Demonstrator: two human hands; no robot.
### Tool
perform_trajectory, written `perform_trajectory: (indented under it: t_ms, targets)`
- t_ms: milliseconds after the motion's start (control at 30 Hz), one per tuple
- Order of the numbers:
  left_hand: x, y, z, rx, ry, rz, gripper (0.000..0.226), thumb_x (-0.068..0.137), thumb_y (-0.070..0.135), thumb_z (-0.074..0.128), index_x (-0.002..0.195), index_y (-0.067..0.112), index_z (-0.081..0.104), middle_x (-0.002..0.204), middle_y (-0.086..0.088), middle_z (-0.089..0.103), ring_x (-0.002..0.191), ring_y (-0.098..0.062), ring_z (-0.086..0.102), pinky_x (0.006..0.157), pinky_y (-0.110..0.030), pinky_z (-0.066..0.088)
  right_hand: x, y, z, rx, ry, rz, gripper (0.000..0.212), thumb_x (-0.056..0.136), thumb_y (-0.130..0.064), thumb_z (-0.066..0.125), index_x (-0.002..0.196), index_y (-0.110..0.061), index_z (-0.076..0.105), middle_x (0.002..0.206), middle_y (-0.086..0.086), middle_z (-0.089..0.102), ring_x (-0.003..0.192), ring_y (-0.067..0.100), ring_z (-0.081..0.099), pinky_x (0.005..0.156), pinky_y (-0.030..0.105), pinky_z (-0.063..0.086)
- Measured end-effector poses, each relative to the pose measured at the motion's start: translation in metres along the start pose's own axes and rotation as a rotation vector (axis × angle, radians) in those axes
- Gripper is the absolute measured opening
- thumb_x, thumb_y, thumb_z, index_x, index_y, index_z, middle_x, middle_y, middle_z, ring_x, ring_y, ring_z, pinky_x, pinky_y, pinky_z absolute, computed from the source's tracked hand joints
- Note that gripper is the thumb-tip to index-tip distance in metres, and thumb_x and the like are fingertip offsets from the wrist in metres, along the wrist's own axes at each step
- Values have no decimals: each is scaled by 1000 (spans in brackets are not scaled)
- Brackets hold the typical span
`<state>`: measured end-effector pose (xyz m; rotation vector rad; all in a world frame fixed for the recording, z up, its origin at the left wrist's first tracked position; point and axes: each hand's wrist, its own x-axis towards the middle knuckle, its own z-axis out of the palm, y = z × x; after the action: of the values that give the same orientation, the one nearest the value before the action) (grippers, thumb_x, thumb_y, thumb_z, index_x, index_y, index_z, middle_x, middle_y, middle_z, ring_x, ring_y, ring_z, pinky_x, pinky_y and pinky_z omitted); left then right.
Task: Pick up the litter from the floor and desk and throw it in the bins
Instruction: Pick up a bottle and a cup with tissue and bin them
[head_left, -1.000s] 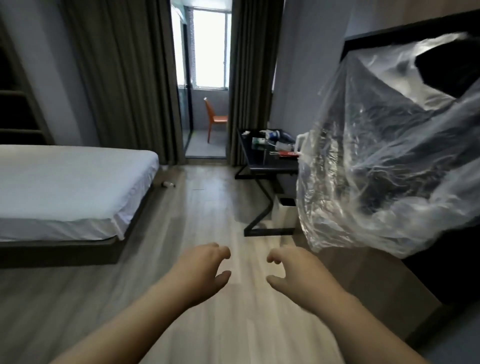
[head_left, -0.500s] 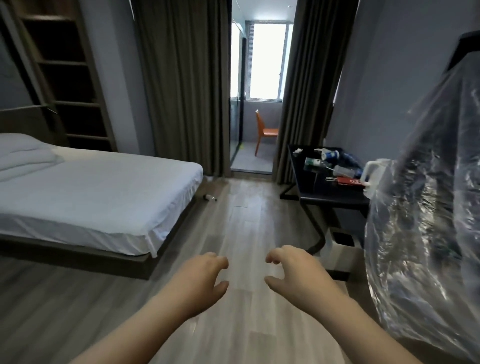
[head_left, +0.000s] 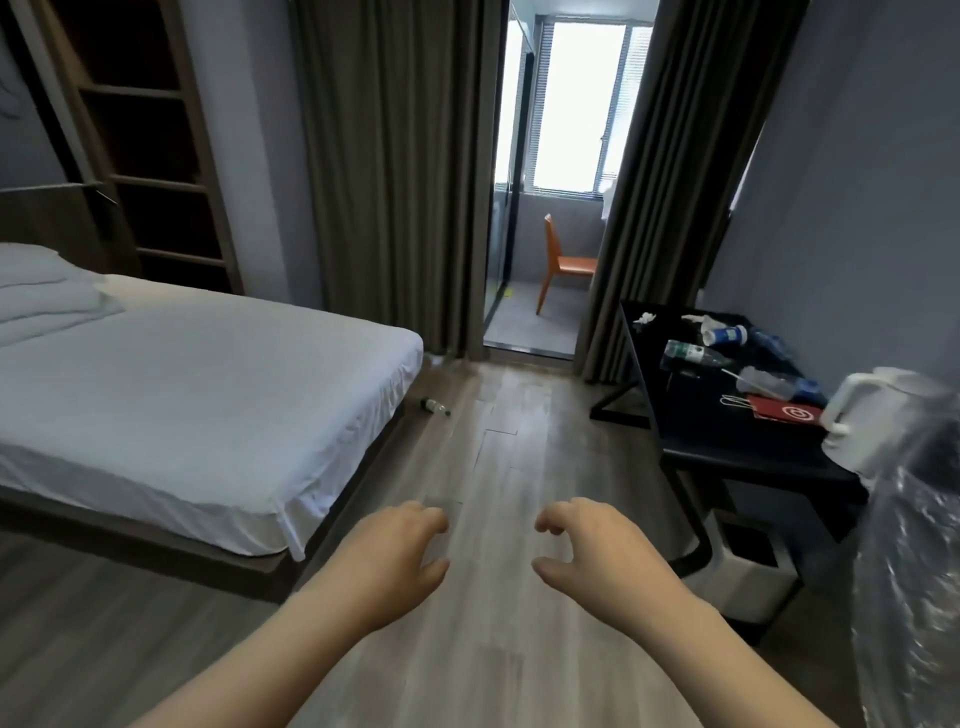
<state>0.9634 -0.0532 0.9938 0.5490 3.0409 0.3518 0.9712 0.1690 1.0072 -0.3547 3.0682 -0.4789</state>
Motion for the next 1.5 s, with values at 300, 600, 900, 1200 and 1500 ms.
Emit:
perform_trajectory:
  t_ms: [300,600,900,1200,1500]
  targets:
    - [150,-95,-20,-21,-7,10,37,93,42,48,126,26,52,122,5,56,109,-14,56,93,-29,46,175,4,6,8,-34,54,42,86,-39,57,126,-30,54,123,-11,55,114,8,52,88,20,43]
    - [304,-189,-20,3,-12,1,35,92,42,49,122,26,53,118,5,56,106,-14,56,88,-27,45,355,25,27,52,-49,34,42,84,-39,60,125,-30,57,123,-11,56,113,6,53,88,19,43]
    - [474,-266,-46,49,-45,-27,32,94,41,48,120,23,53,116,1,56,104,-18,56,84,-28,43,557,51,19,54,-64,17,43,85,-36,61,127,-27,56,126,-8,58,118,10,52,96,26,43]
    - [621,-365,-44,21,-90,-19,35,94,40,49,124,23,53,123,2,56,109,-17,55,93,-30,45,722,61,40,57,-100,31,41,84,-37,61,123,-28,58,121,-10,60,112,8,53,85,19,42]
    - [781,-482,-56,39,-132,56,29,92,36,49,115,19,57,115,0,60,102,-19,58,87,-34,47,890,58,62,62,-158,165,42,84,-37,63,124,-24,58,123,-6,59,114,12,54,94,25,45]
